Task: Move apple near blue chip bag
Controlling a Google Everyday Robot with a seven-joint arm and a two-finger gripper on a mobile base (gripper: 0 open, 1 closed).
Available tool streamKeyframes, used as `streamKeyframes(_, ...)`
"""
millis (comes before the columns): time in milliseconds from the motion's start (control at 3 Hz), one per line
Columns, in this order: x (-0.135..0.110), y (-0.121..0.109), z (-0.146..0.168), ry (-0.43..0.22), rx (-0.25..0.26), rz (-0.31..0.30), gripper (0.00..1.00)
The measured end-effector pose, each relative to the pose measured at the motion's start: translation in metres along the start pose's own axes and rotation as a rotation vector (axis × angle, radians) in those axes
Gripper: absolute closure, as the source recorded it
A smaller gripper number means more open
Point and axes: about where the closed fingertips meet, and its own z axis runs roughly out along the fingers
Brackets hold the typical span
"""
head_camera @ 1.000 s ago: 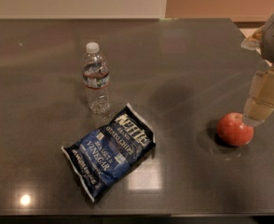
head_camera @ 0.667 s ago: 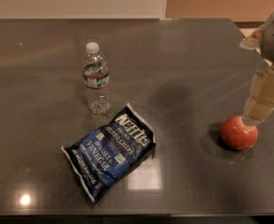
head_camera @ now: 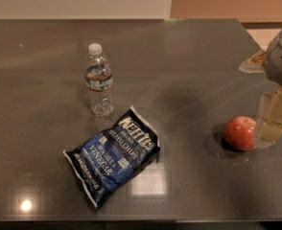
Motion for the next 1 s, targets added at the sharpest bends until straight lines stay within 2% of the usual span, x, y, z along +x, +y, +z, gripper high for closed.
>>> streamKeyframes(333, 0.011, 0.008, 0.025, -0.041, -0.059, 0.006, 0.0)
streamKeyframes(667, 0.023, 0.009, 0.047, -0.061, -0.085, 0.017, 0.0)
streamKeyframes(1000, 0.036, 0.006, 0.064, -0.069, -0.087, 0.025, 0.0)
